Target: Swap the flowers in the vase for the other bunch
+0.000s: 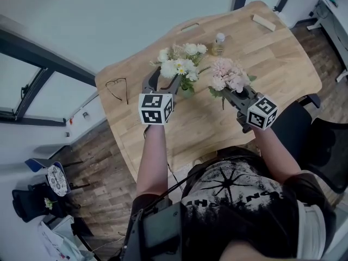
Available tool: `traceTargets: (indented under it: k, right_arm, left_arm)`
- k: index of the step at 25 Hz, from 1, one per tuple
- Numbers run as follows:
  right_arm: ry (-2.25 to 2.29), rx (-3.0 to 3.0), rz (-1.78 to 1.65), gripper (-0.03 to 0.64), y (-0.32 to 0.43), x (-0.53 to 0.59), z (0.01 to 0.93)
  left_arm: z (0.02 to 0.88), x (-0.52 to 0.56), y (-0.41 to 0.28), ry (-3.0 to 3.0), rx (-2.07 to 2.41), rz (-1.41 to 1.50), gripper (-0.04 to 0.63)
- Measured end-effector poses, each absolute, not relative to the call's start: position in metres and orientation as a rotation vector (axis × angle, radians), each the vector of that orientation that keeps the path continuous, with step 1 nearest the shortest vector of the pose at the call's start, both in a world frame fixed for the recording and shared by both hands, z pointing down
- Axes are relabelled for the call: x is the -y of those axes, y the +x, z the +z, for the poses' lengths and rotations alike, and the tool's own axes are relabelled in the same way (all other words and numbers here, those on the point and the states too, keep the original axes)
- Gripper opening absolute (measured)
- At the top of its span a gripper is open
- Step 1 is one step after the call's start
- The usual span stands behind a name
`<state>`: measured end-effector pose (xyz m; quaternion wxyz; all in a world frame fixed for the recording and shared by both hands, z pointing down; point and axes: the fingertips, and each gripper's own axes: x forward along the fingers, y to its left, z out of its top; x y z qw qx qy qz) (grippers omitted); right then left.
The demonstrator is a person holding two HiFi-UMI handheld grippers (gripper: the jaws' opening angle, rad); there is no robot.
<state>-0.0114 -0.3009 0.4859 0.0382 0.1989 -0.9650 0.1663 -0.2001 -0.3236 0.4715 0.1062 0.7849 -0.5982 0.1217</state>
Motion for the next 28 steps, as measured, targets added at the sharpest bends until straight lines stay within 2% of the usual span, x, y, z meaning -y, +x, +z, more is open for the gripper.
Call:
traceTargets:
  k: [8,17,28]
  right_arm:
    - [0.615,2.944,0.523,0.048,-0.011,0.303,0.491]
    - [0.608,2.928,0.525,0.048,-0.016,0.302,0.490]
    - [0.586,2.951,0.497,0.048,-0.020,0.301,0.491]
  left_arm:
    - [0.472,0.318,-0.203,2.313,1.784,0.320,0.124]
    - [0.472,0.316,-0.209,2.293,1.822,0.303,0.081]
    - [0.466,0.315,-0.208,2.296,1.852,0.292,0.071]
